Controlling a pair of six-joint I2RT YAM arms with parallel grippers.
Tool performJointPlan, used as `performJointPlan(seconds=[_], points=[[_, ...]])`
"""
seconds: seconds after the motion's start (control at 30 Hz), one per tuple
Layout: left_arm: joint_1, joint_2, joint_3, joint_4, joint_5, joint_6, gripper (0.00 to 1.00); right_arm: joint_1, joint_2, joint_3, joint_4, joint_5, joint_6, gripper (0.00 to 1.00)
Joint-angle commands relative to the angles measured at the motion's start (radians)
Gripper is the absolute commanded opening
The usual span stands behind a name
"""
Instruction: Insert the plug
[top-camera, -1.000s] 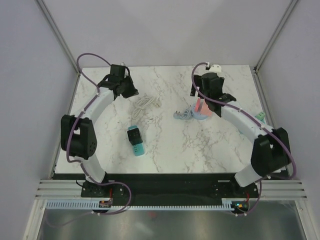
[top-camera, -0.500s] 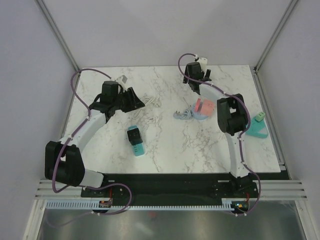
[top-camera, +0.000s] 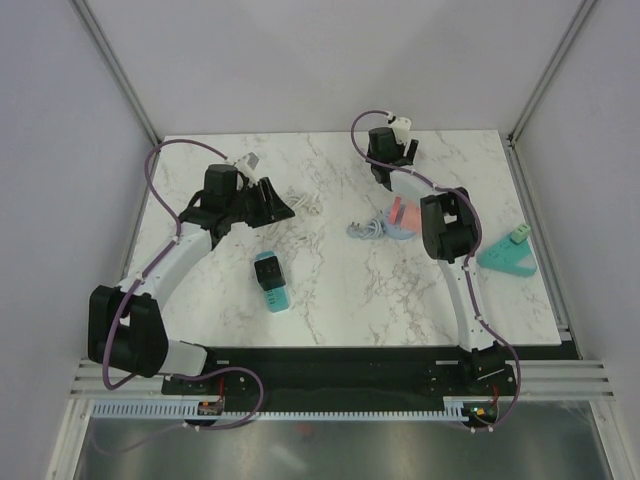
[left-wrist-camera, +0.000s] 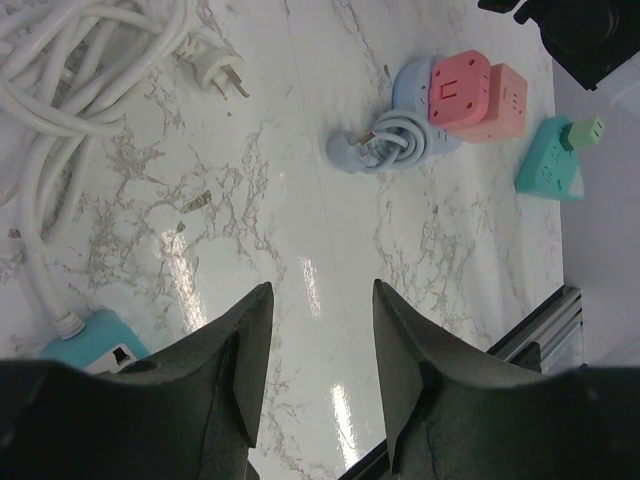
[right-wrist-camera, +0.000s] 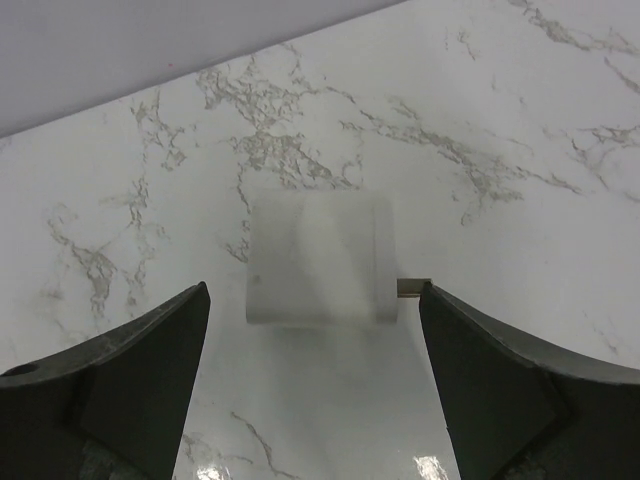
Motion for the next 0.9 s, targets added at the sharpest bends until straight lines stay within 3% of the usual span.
performJointPlan(seconds=[0.0, 0.4, 0.5, 0.63, 0.87], points=[[-0.003, -0.028, 0.023, 0.046, 0.023, 0.043, 0.52, -0.003, 0.030, 0.080, 0.085, 0.056, -0.059, 0.94], [-0.003, -0.029, 0.037, 0.054, 0.023, 0.038, 0.52, -0.046, 0.082, 0.152, 0.051, -0.041, -0.071, 0.92], [-0.003, -0.035, 0.043, 0.054, 0.037, 0.026, 0.52, -0.060, 0.077, 0.149, 0.027, -0.163, -0.068, 0.82], [-0.003, -0.052, 0.045, 0.051, 0.042, 0.023, 0.52, -0.060, 0.048, 0.111, -0.007, -0.208, -0.090, 0.64], [-0.003, -0.120, 0.023, 0.031, 0.026, 0.037, 0.56, -0.052, 0.011, 0.071, -0.047, -0.429, -0.137, 0.50]])
